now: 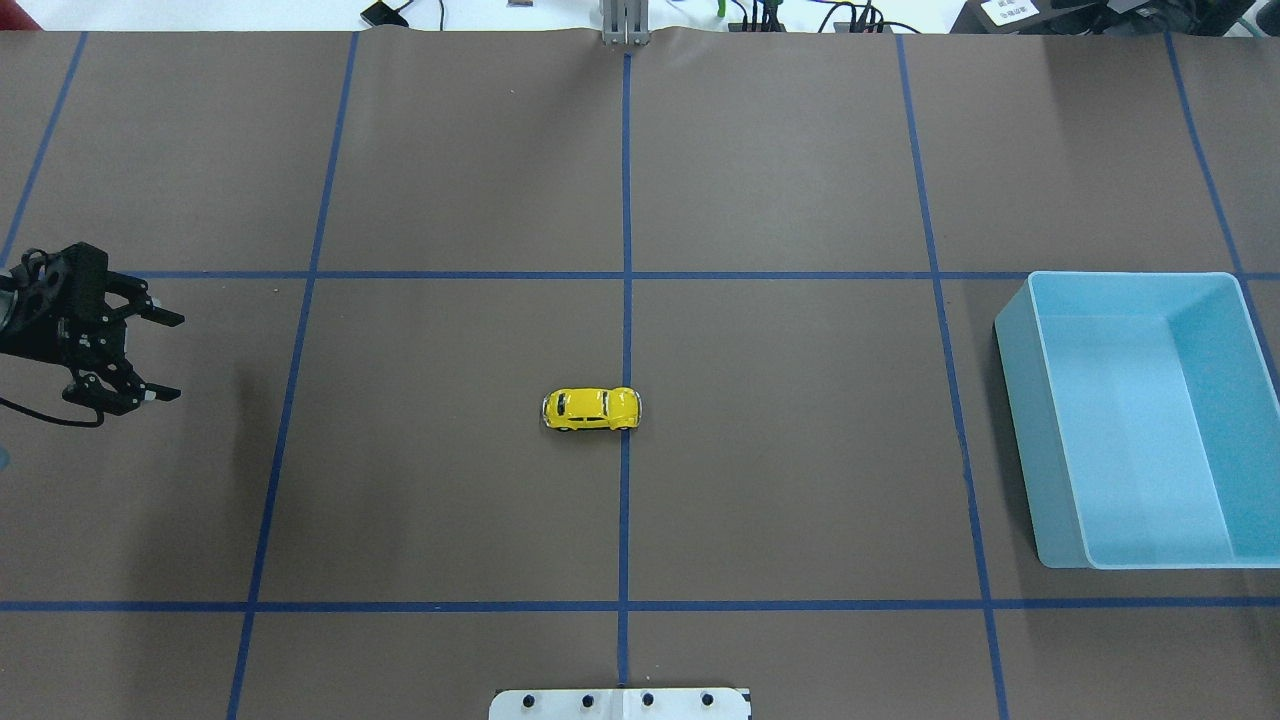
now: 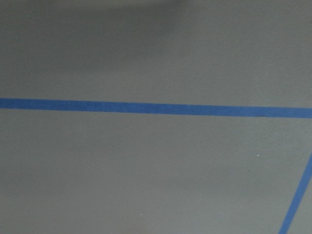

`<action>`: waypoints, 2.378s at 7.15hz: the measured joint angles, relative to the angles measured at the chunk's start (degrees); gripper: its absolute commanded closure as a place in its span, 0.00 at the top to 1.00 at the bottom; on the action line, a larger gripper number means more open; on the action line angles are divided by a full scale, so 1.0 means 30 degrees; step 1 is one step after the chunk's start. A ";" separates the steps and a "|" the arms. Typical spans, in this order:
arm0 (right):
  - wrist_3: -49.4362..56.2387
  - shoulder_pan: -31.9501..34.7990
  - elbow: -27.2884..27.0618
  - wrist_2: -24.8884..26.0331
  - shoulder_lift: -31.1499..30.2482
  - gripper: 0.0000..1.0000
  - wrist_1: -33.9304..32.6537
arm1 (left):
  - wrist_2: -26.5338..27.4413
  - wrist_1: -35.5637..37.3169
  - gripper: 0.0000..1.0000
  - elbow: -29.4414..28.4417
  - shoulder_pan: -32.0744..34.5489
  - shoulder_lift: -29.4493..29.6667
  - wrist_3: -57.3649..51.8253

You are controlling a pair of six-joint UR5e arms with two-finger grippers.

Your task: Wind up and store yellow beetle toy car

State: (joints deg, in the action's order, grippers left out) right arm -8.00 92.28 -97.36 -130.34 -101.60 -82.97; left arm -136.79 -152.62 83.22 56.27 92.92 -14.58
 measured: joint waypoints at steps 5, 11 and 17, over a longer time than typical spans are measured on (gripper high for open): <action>-0.0001 0.0000 -0.0017 0.0000 0.0000 1.00 0.0001 | -0.0999 1.6249 1.00 0.2914 0.5796 -0.0295 -0.0073; 0.0028 -0.0028 -0.0034 -0.0012 0.0052 1.00 -0.0006 | 0.1744 2.2468 1.00 0.2842 1.0431 0.0252 0.0585; 0.0044 -0.2304 -0.1537 -0.0188 0.2395 1.00 -0.0070 | -0.0032 2.1277 1.00 0.2801 1.0640 -0.0452 0.3827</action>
State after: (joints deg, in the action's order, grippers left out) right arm -7.87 85.37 -101.97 -130.91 -94.42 -83.18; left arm -136.89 -88.79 91.62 88.18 91.56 -3.10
